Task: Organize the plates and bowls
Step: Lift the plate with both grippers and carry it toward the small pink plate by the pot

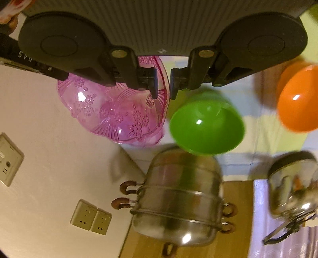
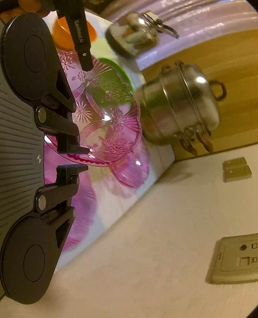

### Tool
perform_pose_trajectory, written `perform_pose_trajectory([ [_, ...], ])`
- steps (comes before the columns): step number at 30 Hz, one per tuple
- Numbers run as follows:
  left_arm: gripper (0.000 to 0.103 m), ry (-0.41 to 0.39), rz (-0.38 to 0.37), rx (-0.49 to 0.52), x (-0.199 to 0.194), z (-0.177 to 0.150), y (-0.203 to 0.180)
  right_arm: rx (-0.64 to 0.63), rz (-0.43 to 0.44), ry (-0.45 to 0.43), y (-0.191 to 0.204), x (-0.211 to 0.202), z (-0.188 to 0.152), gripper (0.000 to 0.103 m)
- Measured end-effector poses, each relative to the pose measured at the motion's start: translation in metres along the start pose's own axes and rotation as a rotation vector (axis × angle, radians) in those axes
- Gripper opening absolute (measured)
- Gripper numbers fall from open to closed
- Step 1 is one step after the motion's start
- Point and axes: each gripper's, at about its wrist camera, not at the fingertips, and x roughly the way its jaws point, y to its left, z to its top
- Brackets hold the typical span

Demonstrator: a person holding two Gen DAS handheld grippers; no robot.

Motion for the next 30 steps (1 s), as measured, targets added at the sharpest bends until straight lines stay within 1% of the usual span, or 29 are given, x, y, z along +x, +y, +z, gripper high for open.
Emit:
perform_pose_trajectory([
  [7, 0.01, 0.002, 0.0, 0.023, 0.052, 0.035, -0.019, 0.017, -0.031, -0.017, -0.022, 0.037, 0.041, 0.009],
  [14, 0.01, 0.008, 0.018, 0.036, 0.097, 0.055, -0.031, 0.028, -0.044, -0.016, -0.039, 0.084, 0.068, 0.009],
  [22, 0.01, 0.02, 0.05, 0.075, 0.142, 0.063, -0.043, 0.048, -0.057, 0.004, -0.056, 0.13, 0.079, 0.009],
  [30, 0.011, 0.034, 0.093, 0.092, 0.169, 0.056, -0.043, 0.022, -0.072, 0.016, -0.063, 0.162, 0.078, 0.01],
])
